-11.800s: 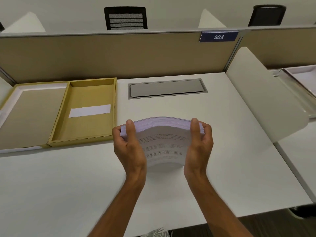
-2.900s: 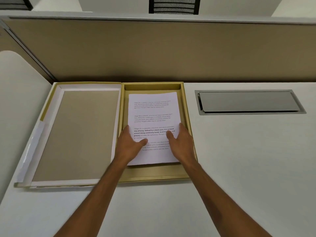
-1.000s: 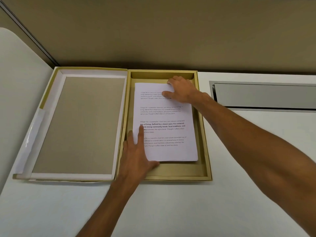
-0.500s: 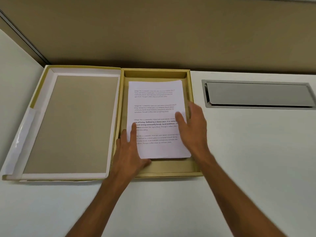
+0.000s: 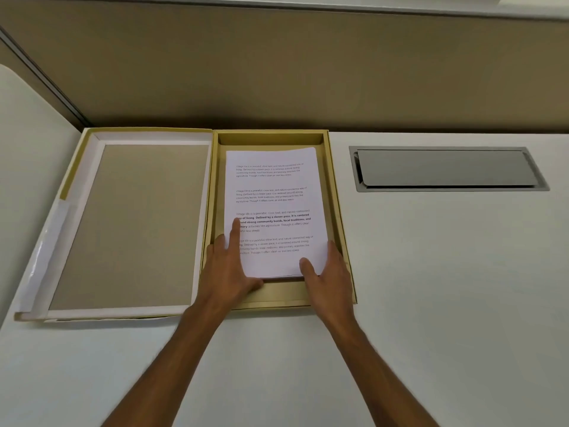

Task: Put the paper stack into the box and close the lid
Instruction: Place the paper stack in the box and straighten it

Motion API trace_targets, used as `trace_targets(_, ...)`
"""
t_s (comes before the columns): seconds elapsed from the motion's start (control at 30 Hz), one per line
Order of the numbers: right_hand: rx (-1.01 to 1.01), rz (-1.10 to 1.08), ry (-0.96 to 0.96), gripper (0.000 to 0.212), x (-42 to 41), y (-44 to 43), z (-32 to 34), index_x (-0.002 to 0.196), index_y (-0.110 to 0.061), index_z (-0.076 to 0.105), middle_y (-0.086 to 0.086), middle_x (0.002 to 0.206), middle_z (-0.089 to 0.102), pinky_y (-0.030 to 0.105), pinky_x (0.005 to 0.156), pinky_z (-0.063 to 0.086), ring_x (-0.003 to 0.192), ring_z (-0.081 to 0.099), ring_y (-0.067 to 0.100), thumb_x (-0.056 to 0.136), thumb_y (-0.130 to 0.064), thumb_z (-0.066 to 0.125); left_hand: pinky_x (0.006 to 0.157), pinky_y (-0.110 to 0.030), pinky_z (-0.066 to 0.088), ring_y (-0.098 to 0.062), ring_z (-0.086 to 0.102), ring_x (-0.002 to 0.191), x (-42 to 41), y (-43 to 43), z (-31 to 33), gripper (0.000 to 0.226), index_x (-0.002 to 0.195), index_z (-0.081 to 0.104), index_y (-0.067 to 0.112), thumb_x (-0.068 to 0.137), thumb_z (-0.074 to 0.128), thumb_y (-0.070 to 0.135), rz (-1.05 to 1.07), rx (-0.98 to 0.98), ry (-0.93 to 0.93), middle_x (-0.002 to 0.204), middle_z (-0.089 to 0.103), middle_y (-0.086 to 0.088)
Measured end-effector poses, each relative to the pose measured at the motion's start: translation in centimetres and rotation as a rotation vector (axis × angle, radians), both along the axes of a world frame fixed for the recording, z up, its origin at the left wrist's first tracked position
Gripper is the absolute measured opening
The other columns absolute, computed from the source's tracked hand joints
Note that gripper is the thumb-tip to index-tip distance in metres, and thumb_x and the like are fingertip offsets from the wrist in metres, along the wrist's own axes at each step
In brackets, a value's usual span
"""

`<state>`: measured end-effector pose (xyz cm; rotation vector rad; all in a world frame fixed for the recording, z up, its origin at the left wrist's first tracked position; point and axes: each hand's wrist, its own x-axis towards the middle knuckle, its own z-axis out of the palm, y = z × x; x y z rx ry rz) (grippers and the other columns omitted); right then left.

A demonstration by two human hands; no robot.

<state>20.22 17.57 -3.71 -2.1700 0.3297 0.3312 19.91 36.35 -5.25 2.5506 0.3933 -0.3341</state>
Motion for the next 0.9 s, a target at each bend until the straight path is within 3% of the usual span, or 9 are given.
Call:
trace_targets(0.4,-0.095,0.058,-0.014,0.07,0.0,-0.1,-0.7,0.149,-0.02,0.027,0.003,0.149,0.043,0.036,0.1,0.048,0.13,0.048,0.021,0.093,-0.039,0.064,0.096,-0.037,0.047,-0.025,0.039,0.128,0.2,-0.2,0.9,0.136,0.155,-0.01,0.029,0.062,0.086,0.05,-0.015,0.011,0.037,0.147,0.033,-0.01)
trace_targets(0.5,-0.101,0.095,-0.011,0.078,-0.2,-0.4,-0.4,0.155,-0.017,0.017,0.003,0.158,0.033,0.039,0.107,0.042,0.14,0.04,0.024,0.095,-0.042,0.06,0.102,-0.041,0.046,-0.027,0.037,0.135,-0.1,-0.3,1.7,0.138,0.154,-0.016,0.03,0.064,0.086,0.048,-0.001,-0.017,0.072,0.154,0.026,-0.01)
trace_targets(0.57,-0.136,0.13,-0.037,0.081,-0.5,-0.6,0.1,0.158,-0.017,0.007,0.001,0.165,0.019,0.039,0.114,0.033,0.149,0.027,0.025,0.097,-0.045,0.053,0.106,-0.046,0.046,-0.028,0.039,0.138,-0.3,-0.2,2.6,0.135,0.156,-0.008,0.03,0.063,0.089,0.044,0.017,-0.114,0.031,0.158,0.029,-0.007)
trace_targets(0.67,-0.203,0.219,-0.166,0.08,-2.2,-0.7,1.0,0.159,-0.019,0.001,-0.002,0.167,0.009,0.035,0.118,0.024,0.152,0.016,0.02,0.099,-0.047,0.046,0.096,-0.037,0.049,-0.019,0.05,0.127,-1.8,0.2,4.0,0.113,0.152,0.019,0.027,0.065,0.09,0.036,0.109,-0.217,-0.149,0.151,0.045,-0.003)
trace_targets(0.73,-0.238,0.303,-0.252,0.077,-4.0,-0.7,1.5,0.159,-0.02,0.002,-0.002,0.167,0.008,0.035,0.12,0.022,0.152,0.013,0.017,0.1,-0.046,0.045,0.095,-0.035,0.05,-0.022,0.053,0.127,-3.4,1.1,4.6,0.097,0.152,0.028,0.023,0.074,0.085,0.031,0.271,-0.282,-0.208,0.147,0.05,-0.003)
trace_targets(0.83,-0.3,0.451,-0.303,0.072,-7.2,-0.2,1.4,0.159,-0.019,0.005,0.0,0.167,0.007,0.033,0.123,0.013,0.153,0.004,0.014,0.102,-0.043,0.042,0.072,-0.02,0.055,-0.016,0.068,0.1,-6.6,2.6,4.6,0.048,0.129,0.057,0.024,0.085,0.076,0.024,0.644,-0.471,-0.324,0.113,0.069,0.006)
trace_targets(0.9,-0.352,0.556,-0.288,0.069,-9.2,0.6,1.0,0.159,-0.019,0.004,0.0,0.167,0.004,0.032,0.124,0.007,0.153,0.001,0.014,0.103,-0.044,0.036,0.067,-0.027,0.059,-0.01,0.071,0.075,-9.2,2.8,4.0,0.023,0.11,0.069,0.017,0.086,0.072,0.016,0.964,-0.596,-0.373,0.088,0.072,0.004)
